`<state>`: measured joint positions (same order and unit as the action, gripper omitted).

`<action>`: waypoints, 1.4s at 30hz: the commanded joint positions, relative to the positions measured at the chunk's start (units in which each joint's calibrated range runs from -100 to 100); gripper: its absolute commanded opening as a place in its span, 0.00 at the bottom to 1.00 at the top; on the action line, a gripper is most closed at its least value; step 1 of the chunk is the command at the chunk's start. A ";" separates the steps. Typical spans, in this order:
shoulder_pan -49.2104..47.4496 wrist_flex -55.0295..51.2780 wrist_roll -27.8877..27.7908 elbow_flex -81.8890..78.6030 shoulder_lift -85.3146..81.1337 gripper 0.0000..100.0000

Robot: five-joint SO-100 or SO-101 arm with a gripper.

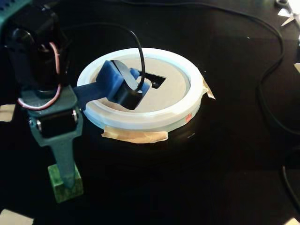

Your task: Pick up the square block and drop it in corresponding square shaped hole

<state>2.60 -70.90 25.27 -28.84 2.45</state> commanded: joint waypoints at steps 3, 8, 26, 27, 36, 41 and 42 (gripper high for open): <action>0.77 -0.60 -0.15 4.25 -0.17 0.50; 0.77 -0.60 -0.15 4.25 -0.88 0.32; -6.84 -16.75 -0.05 9.08 -25.60 0.32; -8.84 -17.56 0.00 10.26 -26.05 0.32; -34.06 -17.36 6.50 18.37 -25.07 0.33; -40.43 -8.33 7.72 18.37 -20.86 0.33; -41.42 -6.82 7.72 18.37 -19.34 0.33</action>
<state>-32.77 -85.65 32.01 -15.47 -19.30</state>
